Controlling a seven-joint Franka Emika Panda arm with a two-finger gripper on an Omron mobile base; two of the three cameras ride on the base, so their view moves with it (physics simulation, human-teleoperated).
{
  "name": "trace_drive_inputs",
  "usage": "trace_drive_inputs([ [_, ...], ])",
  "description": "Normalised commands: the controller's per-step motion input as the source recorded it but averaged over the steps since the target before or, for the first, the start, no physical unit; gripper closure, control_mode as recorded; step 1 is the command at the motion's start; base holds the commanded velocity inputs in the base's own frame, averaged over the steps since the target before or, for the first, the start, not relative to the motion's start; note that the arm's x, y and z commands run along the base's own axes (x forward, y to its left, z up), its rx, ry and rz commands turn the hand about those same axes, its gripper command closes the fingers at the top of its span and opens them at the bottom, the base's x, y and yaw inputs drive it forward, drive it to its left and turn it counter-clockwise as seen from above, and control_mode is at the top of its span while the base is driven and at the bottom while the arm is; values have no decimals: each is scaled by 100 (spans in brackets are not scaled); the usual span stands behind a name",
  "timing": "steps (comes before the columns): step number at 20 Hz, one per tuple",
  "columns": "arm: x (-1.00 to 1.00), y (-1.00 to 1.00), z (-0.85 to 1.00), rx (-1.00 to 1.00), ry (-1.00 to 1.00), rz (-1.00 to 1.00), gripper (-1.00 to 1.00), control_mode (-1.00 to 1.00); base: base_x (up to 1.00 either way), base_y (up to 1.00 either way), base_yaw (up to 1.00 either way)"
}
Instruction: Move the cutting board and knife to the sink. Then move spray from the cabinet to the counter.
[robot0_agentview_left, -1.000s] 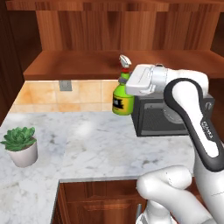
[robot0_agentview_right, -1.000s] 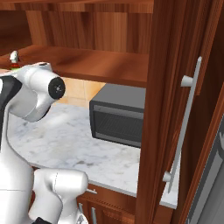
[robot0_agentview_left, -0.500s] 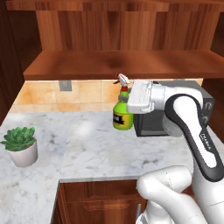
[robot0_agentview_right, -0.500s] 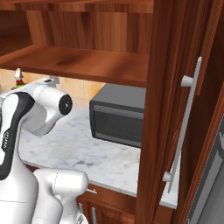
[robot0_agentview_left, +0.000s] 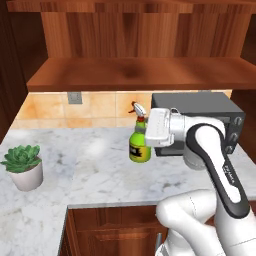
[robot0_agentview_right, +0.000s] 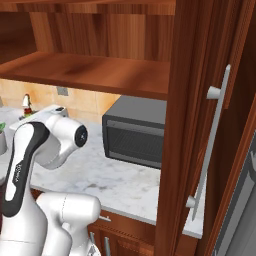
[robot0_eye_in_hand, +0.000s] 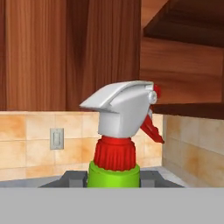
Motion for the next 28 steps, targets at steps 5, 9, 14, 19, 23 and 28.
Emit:
trace_drive_inputs([
  [5, 24, 0, -45, 0, 1, 2, 100, -100, 0, 0, 0],
  [9, 41, 0, -44, 0, 3, 2, 100, -100, 0, 0, 0],
  [14, 61, 1, -43, 0, 3, 3, 100, -100, 0, 0, 0],
  [19, 72, 9, -47, 0, 5, 4, 100, -100, 0, 0, 0],
  [23, 69, 5, -47, 0, 6, 7, 100, -100, 0, 0, 0],
  [28, 50, 2, -46, 0, 1, 11, 100, -100, 0, 0, 0],
])
